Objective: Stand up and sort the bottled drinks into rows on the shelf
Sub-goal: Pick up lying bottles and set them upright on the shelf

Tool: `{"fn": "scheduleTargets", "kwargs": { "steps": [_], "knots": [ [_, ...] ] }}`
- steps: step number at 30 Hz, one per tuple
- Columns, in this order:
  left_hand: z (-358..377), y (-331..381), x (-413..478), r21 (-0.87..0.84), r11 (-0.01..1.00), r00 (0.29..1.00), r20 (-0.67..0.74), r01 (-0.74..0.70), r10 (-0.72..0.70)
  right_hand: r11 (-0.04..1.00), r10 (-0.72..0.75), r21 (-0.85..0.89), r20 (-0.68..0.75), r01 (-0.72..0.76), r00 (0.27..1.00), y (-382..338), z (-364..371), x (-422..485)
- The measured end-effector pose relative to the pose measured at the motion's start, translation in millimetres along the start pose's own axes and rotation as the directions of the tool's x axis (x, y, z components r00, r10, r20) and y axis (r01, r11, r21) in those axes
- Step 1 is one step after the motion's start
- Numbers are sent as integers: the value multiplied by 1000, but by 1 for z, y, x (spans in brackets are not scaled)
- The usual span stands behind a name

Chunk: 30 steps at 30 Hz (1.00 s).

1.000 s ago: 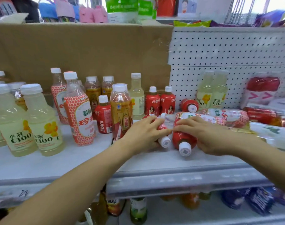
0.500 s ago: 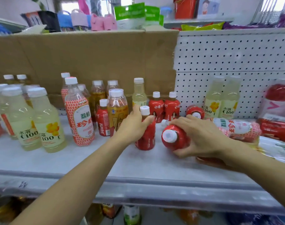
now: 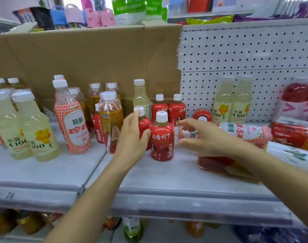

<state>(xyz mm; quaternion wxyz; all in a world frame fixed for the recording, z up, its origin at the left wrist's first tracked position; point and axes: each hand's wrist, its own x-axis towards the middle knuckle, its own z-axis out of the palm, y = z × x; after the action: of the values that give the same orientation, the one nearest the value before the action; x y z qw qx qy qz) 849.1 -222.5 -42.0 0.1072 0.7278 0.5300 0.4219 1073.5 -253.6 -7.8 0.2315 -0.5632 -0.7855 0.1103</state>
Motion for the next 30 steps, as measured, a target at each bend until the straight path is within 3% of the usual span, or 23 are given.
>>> {"fn": "scheduleTargets", "kwargs": {
  "steps": [3, 6, 9, 11, 14, 16, 19, 22, 25, 27, 30],
  "knots": [
    [0, 7, -10, 72, 995, 996, -64, -64, 68, 995, 21, -95, 2, -21, 1000, 20, -26, -30],
    [6, 34, -28, 89, 970, 958, -159, -228, 240, 968, 110, -242, 144, -72, 984, 38, -47, -62],
    [34, 71, -44, 11, 895, 895, 15, -445, 445, 862, 240, -501, 263, -80, 935, 50, -59, -87],
    [58, 91, -49, -47, 873, 853, 196, -485, 484, 799, 271, -598, 261, -65, 926, 55, -59, -95],
    [92, 107, -45, 69, 825, 783, 369, -560, 500, 823, 229, -565, 239, -56, 944, 58, -61, -97],
    [105, 110, -41, 170, 778, 775, 350, -605, 526, 887, 193, -456, 215, -76, 957, 56, -66, -96],
    [110, 108, -37, 182, 811, 824, 244, -556, 511, 953, 128, -291, 138, -84, 982, 48, -78, -94],
    [100, 103, -38, 73, 894, 888, 175, -443, 426, 997, 72, 33, -45, -70, 996, 40, -92, -83],
    [85, 95, -38, -60, 954, 950, 97, -294, 298, 922, 147, 381, -177, -70, 973, 43, -100, -61],
    [77, 88, -39, -163, 969, 980, 40, -185, 194, 954, 118, 295, -185, -59, 976, 47, -89, -46],
    [70, 77, -45, -285, 956, 997, -57, -67, 52, 995, 67, -76, -22, -68, 998, 52, -54, -24]
  ]
}}
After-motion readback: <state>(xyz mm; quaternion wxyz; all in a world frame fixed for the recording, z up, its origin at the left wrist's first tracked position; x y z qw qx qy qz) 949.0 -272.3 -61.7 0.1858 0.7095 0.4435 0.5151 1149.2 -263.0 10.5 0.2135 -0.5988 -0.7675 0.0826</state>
